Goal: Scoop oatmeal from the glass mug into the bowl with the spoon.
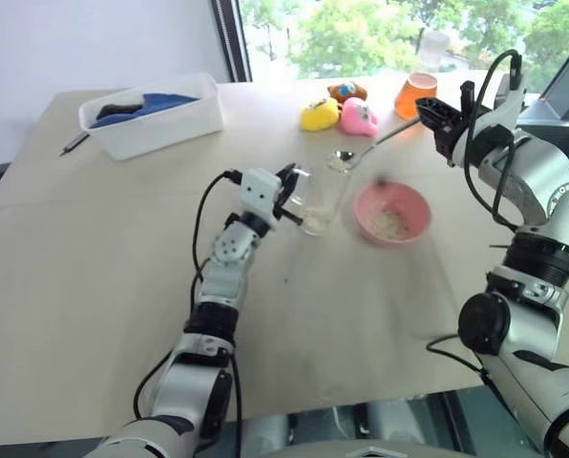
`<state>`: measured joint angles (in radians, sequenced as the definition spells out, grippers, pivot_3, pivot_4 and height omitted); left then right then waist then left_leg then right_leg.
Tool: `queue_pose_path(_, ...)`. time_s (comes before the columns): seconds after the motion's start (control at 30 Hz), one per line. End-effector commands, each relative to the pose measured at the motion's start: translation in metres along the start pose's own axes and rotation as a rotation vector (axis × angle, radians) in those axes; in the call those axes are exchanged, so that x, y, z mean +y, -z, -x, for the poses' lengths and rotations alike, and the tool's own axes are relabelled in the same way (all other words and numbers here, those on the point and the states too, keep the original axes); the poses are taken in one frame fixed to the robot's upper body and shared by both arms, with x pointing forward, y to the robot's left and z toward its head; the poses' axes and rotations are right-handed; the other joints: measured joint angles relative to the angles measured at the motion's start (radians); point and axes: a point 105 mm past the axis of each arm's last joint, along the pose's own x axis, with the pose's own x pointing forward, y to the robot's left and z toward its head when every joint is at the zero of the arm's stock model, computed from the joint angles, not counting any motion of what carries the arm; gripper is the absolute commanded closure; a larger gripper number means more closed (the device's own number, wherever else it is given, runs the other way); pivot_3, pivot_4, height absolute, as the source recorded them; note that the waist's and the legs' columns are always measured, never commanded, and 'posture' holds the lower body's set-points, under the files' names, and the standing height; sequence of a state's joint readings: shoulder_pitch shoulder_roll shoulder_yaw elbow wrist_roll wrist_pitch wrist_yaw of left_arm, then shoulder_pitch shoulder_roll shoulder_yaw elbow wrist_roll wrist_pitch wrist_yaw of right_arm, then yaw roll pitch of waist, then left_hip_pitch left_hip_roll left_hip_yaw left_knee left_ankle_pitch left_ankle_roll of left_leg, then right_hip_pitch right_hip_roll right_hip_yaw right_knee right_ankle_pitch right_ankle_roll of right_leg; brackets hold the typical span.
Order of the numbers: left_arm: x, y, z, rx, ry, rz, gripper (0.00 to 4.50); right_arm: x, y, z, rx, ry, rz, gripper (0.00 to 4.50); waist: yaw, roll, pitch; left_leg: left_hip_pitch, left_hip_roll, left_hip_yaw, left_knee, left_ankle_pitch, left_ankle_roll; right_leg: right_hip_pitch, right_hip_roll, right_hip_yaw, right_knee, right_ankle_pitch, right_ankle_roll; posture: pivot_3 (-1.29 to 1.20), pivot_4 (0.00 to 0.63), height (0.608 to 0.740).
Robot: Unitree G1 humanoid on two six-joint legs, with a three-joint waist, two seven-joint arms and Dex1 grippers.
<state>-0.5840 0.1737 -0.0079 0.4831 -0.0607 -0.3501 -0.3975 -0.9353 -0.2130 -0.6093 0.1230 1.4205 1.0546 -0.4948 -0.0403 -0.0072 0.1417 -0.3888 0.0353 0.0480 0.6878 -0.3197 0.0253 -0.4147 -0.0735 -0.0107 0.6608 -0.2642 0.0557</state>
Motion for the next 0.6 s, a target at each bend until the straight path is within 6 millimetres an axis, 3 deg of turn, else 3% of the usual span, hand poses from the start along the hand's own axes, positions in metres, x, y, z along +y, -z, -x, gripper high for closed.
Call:
queue_pose_path(0.03,0.006,-0.024,-0.006,-0.109,-0.03,-0.007,4.27,0.005,-0.01,0.008,-0.042,-0.024,-0.021,4.5,0.0,0.0,0.0,0.0,0.0,0.0,0.0,0.0,0.0,0.0,0.0,0.0,0.0,0.0,0.0,0.0,0.15,0.74)
queue_pose_path(0.2,0.004,-0.025,-0.008,-0.109,-0.016,-0.018,4.27,0.006,-0.017,0.011,-0.08,-0.058,-0.117,4.5,-0.001,0.0,0.0,0.0,0.0,0.0,0.0,0.0,0.0,0.0,0.0,0.0,0.0,0.0,0.0,0.0,0.15,0.74)
queue_pose_path(0.6,0.004,-0.023,-0.011,-0.102,0.005,-0.027,4.27,0.008,-0.046,0.042,-0.185,-0.106,-0.171,4.5,0.001,0.0,0.0,-0.001,0.0,0.0,0.0,0.0,0.0,0.0,0.0,-0.001,0.0,0.0,0.0,0.0,0.15,0.74)
